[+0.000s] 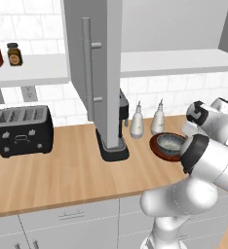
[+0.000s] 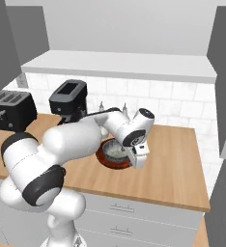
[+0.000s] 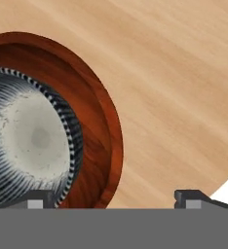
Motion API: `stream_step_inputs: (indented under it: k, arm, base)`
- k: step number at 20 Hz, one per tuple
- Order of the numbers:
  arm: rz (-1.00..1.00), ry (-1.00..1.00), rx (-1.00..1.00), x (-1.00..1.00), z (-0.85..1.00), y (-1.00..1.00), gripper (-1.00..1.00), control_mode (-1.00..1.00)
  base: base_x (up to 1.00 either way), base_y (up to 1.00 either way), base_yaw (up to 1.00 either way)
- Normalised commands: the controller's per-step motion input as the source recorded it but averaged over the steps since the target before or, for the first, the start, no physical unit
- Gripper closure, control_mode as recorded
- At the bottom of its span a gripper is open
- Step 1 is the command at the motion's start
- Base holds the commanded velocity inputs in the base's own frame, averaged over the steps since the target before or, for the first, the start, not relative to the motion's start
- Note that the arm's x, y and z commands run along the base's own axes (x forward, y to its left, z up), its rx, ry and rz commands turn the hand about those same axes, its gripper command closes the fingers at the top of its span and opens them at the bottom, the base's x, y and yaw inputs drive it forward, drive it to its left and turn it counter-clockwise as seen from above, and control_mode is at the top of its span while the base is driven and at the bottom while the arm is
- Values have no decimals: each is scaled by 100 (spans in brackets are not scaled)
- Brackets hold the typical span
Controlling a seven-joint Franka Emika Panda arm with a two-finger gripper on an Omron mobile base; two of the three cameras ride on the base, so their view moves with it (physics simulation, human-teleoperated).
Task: Pick up the bowls on the counter and stack them on top of one another in the open cabinet. Place the smaller bowl on top of the larger bowl.
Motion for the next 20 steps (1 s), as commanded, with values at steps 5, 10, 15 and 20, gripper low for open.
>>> stream_step_inputs:
  k: [5,10,15,20]
  arm:
    - [3,0,0,-1,-17,0,-100,-100]
    - [0,-1,0,11,-1,4,-100,-100]
    - [0,0,0,17,-22,9,-100,-100]
    - [0,0,-1,11,-30,4,-100,-100]
  base:
    - [0,0,0]
    - [0,0,0]
    - [0,0,0]
    - [0,0,0]
